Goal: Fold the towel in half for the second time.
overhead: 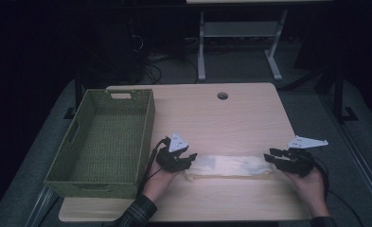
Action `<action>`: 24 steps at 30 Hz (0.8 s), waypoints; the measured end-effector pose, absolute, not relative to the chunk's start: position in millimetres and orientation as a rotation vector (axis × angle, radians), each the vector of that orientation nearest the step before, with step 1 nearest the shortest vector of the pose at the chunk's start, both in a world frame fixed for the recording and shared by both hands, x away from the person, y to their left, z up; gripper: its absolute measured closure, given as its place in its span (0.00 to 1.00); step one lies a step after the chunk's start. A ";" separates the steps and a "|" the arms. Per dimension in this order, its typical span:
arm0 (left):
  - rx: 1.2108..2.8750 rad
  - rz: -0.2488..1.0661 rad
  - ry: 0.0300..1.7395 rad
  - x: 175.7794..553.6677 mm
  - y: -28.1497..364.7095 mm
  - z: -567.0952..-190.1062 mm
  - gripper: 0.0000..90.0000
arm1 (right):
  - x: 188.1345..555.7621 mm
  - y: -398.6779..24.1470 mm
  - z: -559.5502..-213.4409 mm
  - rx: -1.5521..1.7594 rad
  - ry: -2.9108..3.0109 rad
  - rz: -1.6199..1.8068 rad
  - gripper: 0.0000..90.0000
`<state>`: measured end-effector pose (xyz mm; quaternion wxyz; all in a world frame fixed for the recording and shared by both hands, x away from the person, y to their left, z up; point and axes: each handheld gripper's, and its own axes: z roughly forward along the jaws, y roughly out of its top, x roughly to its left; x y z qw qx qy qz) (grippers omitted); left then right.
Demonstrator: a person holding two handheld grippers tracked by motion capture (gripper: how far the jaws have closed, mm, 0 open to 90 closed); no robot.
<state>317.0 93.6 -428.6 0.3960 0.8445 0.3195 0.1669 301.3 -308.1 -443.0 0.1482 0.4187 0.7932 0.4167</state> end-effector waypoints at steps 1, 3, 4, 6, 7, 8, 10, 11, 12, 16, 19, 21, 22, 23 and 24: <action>2.149 0.419 0.815 319.5 92.7 -431.2 0.60 | 305.2 -306.6 -445.9 1.206 2.290 1.180 0.67; 2.183 0.419 0.828 324.7 90.9 -438.7 0.60 | 308.7 -304.8 -450.5 1.219 2.307 1.150 0.67; 2.198 0.409 0.833 326.7 90.6 -442.1 0.60 | 309.7 -304.5 -452.6 1.217 2.312 1.137 0.67; 2.215 0.388 0.843 329.4 90.5 -447.7 0.59 | 311.5 -304.5 -457.2 1.226 2.326 1.122 0.67; 2.223 0.375 0.846 330.3 90.2 -449.8 0.59 | 311.8 -304.3 -458.6 1.239 2.334 1.116 0.67; 2.235 0.370 0.842 331.3 90.0 -451.6 0.58 | 312.5 -304.6 -460.0 1.238 2.336 1.108 0.67; 2.251 0.361 0.840 332.7 89.6 -455.3 0.57 | 313.7 -305.0 -462.6 1.263 2.348 1.102 0.67; 2.257 0.352 0.842 333.2 89.5 -456.9 0.57 | 314.5 -305.2 -464.3 1.258 2.353 1.099 0.67; 2.261 0.351 0.838 333.7 89.5 -458.0 0.57 | 314.8 -305.3 -465.2 1.259 2.357 1.094 0.66; 2.285 0.340 0.826 334.6 87.7 -463.7 0.56 | 316.4 -304.0 -469.1 1.284 2.380 1.079 0.65; 2.284 0.330 0.825 335.3 88.7 -464.2 0.57 | 317.9 -303.8 -472.3 1.292 2.393 1.082 0.66; 2.278 0.302 0.820 335.1 89.1 -464.6 0.62 | 318.1 -304.5 -472.3 1.295 2.398 1.087 0.71; 2.275 0.286 0.826 334.8 88.9 -464.7 0.65 | 317.7 -304.4 -472.4 1.296 2.402 1.095 0.75; 2.273 0.266 0.822 334.6 88.6 -464.5 0.70 | 317.4 -304.2 -472.5 1.294 2.407 1.097 0.78; 2.275 0.257 0.818 334.1 87.9 -464.4 0.75 | 317.4 -303.9 -472.3 1.297 2.413 1.100 0.82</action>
